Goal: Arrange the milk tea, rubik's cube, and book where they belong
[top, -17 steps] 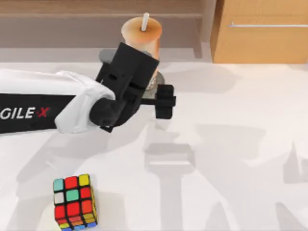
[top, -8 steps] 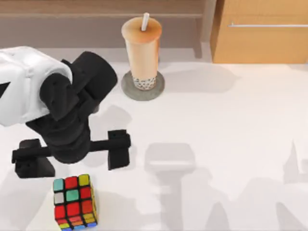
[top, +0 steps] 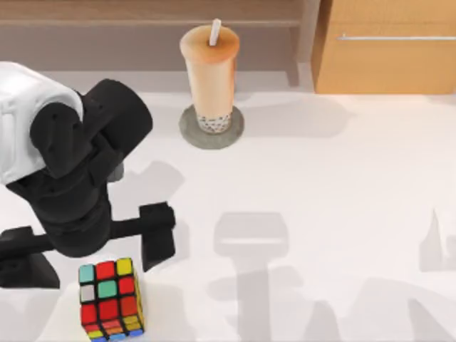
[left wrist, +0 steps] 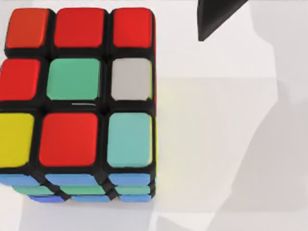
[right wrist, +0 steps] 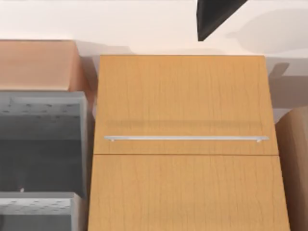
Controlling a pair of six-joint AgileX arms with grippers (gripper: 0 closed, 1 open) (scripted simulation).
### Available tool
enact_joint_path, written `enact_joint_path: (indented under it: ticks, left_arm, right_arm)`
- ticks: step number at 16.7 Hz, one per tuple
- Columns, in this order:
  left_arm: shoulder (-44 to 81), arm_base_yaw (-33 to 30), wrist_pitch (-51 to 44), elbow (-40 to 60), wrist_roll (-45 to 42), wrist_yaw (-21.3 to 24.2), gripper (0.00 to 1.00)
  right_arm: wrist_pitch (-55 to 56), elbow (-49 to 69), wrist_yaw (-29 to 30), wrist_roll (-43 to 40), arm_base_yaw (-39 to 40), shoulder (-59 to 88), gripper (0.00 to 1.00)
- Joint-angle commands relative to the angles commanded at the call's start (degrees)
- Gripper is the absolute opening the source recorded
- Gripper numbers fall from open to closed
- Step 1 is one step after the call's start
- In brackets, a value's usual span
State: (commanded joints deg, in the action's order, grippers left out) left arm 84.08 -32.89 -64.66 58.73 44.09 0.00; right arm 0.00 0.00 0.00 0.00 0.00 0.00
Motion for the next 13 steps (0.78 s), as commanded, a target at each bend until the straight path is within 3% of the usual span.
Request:
enact_joint_path:
  ticks: [4, 9, 13]
  left_arm:
    - [0.9, 0.0, 2.5, -1.8, 0.0, 0.0, 1.0]
    - [4.0, 0.2, 13.2, -8.9, -0.2, 0.0, 1.0]
    - [4.6, 0.2, 14.7, -10.1, -0.2, 0.0, 1.0]
  right_arm:
    - [0.0, 0.0, 0.0, 0.0, 0.0, 0.0, 1.0]
    - [0.0, 0.0, 0.0, 0.0, 0.0, 0.0, 1.0]
    - [0.0, 0.0, 0.0, 0.0, 0.0, 0.0, 1.0]
